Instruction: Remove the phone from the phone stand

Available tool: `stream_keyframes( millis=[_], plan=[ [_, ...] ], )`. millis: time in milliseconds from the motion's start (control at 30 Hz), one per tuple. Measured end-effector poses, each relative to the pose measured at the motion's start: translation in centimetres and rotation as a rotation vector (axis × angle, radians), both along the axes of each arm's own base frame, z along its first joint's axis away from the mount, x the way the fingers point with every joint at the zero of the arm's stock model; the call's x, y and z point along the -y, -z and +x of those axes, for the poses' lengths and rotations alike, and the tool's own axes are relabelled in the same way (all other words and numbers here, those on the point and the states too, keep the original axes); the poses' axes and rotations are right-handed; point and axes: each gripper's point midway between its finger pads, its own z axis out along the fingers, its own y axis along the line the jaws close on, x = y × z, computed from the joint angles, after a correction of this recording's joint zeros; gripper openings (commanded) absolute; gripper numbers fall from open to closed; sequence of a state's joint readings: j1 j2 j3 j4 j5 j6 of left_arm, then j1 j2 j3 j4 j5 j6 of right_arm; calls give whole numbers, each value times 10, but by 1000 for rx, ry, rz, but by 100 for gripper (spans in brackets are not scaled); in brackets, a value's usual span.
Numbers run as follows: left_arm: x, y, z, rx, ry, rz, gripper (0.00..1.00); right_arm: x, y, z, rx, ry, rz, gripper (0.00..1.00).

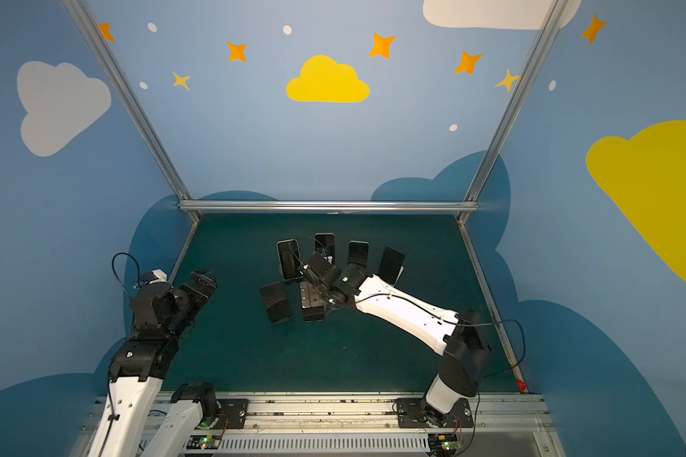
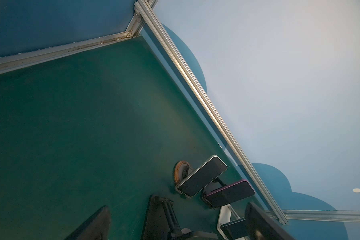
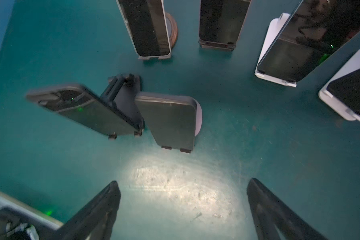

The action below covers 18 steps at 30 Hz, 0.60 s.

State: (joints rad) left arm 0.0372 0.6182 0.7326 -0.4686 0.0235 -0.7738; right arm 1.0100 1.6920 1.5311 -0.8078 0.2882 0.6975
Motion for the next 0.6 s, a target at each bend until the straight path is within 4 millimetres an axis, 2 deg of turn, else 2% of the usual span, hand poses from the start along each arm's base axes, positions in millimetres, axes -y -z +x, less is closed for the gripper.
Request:
stream_keyframes(
  millis=[200,500,600],
  plan=[
    [3,0,0,0,15,-6,100,-22,9,17,-24,82,-80,96],
    [5,0,0,1,24,-5,100,-20,17,16,-22,116,-132,96],
    [5,0,1,4,23,-8,100,-23,27,14,-16,108,-118,96]
  ],
)
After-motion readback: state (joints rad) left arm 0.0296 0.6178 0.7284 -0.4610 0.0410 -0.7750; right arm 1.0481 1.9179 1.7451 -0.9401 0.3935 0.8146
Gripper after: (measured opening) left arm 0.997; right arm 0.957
